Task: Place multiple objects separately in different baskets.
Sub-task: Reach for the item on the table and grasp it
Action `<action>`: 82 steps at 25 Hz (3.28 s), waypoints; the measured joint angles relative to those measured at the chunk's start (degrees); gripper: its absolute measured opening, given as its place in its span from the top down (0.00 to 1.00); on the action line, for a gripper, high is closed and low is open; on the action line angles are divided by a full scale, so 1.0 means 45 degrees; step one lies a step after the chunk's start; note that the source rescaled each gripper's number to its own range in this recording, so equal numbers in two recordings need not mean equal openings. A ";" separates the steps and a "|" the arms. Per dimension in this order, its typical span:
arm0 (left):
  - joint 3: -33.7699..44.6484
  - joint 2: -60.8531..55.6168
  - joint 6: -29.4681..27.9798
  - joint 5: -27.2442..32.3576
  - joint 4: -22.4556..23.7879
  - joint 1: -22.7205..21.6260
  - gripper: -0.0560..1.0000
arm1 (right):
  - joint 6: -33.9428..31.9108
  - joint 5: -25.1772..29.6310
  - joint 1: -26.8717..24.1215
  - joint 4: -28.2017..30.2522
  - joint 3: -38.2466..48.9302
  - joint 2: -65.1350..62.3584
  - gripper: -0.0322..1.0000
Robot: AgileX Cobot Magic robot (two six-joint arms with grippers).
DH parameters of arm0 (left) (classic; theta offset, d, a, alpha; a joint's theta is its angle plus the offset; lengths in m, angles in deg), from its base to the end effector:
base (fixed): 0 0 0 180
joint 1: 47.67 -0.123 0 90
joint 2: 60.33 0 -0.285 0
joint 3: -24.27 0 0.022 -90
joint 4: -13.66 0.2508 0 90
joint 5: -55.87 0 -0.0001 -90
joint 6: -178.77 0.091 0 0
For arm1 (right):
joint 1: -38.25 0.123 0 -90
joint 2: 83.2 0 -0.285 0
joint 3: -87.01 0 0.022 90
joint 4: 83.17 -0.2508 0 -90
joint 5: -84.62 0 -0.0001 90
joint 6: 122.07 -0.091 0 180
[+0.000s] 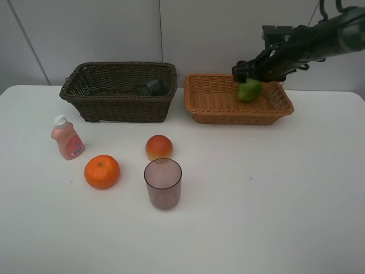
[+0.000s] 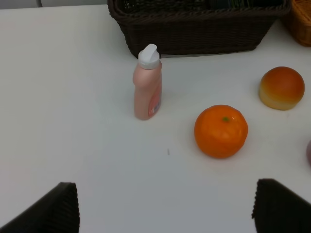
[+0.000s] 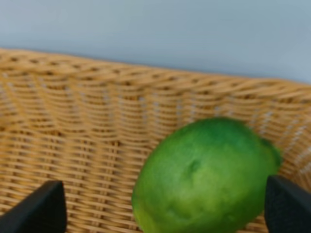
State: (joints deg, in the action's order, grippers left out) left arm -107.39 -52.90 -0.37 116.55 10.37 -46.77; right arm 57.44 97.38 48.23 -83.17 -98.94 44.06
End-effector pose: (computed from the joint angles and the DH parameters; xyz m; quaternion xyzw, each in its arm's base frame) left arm -0.0063 -0.0045 0.2786 0.0143 0.8497 -0.0289 0.5264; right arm 0.4566 0.0803 0.1749 -0.0762 0.9176 0.0356 0.3885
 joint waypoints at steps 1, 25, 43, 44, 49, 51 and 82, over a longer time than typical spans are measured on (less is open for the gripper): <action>0.0000 0.0000 0.0000 0.0000 0.0000 0.0000 0.07 | 0.0000 0.0165 0.0000 0.0000 0.0000 -0.0173 0.09; 0.0000 0.0000 0.0000 0.0000 0.0000 0.0000 0.07 | -0.0024 0.4191 0.0000 0.0544 0.0020 -0.4595 0.00; 0.0000 0.0000 0.0000 0.0000 0.0000 0.0000 0.07 | 0.0012 0.4725 0.0000 0.1199 0.5971 -1.1355 0.00; 0.0000 0.0000 0.0000 0.0000 0.0000 0.0000 0.07 | 0.0012 0.4725 0.0000 0.1186 0.6345 -1.1812 0.00; 0.0000 0.0000 0.0000 0.0000 0.0000 0.0000 0.07 | 0.0012 0.4725 0.0000 0.0841 0.7806 -1.3603 0.00; 0.0000 0.0000 0.0000 0.0000 0.0000 0.0000 0.07 | 0.0012 0.4725 0.0000 0.0663 0.8181 -1.4035 0.00; 0.0000 0.0000 0.0000 0.0000 0.0000 0.0000 0.07 | 0.0486 0.9394 0.0000 0.0378 0.8476 -1.7862 0.00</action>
State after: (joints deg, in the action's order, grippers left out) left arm -107.39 -52.90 -0.37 116.55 10.37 -46.77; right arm 59.62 139.65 48.23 -81.47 -60.80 -36.32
